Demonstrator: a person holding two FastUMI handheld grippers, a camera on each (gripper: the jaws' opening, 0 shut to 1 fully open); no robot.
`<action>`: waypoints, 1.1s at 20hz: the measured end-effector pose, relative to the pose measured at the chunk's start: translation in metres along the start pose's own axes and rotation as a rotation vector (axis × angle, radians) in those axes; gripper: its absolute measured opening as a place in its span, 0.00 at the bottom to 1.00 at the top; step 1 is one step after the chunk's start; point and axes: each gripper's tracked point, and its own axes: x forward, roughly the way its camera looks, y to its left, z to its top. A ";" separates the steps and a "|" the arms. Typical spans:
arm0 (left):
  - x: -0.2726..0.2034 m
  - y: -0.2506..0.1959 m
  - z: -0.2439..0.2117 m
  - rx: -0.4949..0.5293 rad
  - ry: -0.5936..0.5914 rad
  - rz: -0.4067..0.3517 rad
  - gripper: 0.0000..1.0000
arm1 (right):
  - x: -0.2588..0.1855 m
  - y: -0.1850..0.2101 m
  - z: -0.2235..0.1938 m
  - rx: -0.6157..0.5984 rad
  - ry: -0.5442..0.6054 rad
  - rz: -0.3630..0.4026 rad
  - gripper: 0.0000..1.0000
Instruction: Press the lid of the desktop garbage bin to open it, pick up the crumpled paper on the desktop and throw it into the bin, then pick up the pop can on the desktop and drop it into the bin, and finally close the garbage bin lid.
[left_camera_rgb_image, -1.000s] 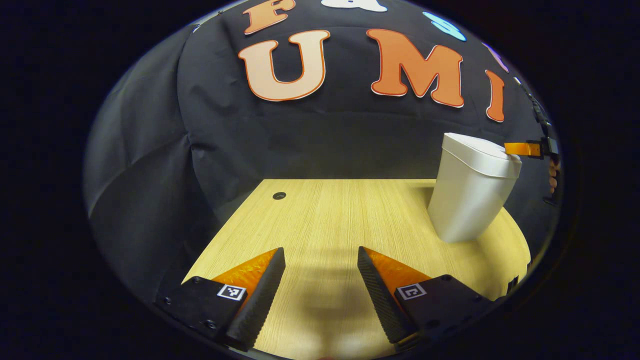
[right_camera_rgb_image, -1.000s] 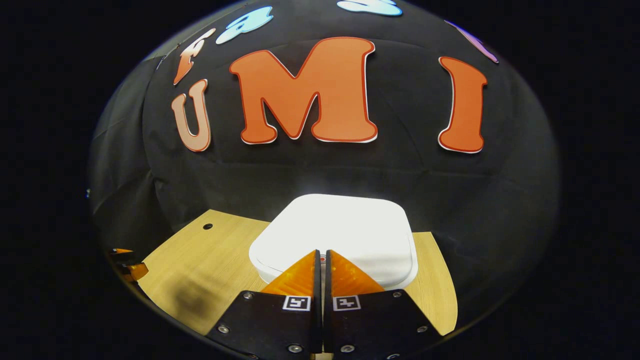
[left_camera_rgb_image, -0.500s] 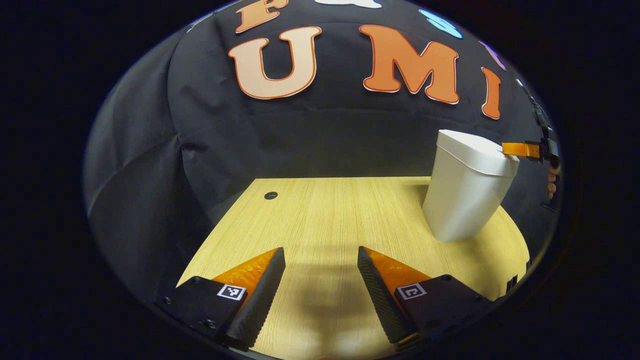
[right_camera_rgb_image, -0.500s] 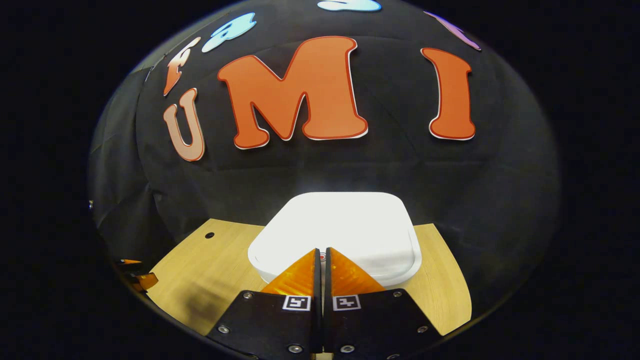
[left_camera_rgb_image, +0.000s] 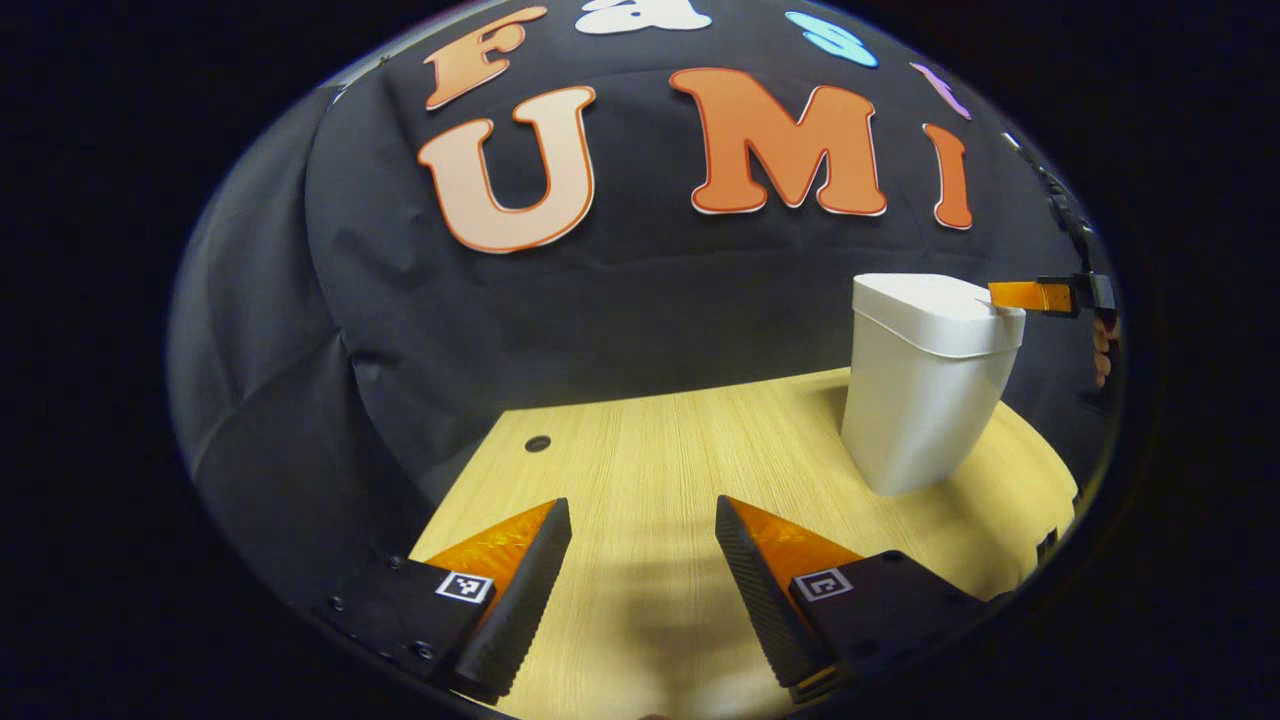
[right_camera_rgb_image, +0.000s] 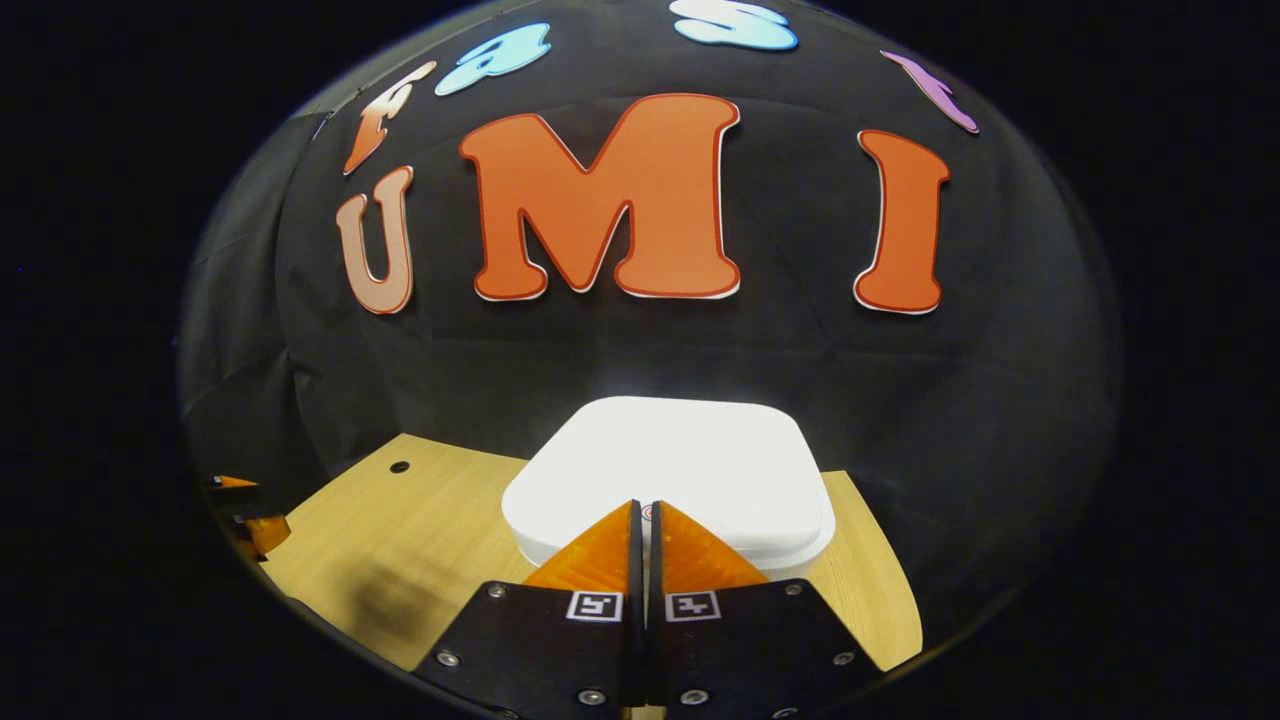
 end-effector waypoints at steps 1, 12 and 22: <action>0.001 0.002 0.007 0.011 -0.023 0.006 0.94 | -0.004 0.002 0.003 -0.004 -0.019 -0.003 0.01; -0.022 0.000 0.098 0.114 -0.344 0.039 0.96 | -0.046 0.045 0.010 -0.009 -0.121 0.007 0.02; -0.043 -0.016 0.097 0.025 -0.381 -0.003 0.97 | -0.061 0.113 -0.006 -0.038 -0.125 0.108 0.48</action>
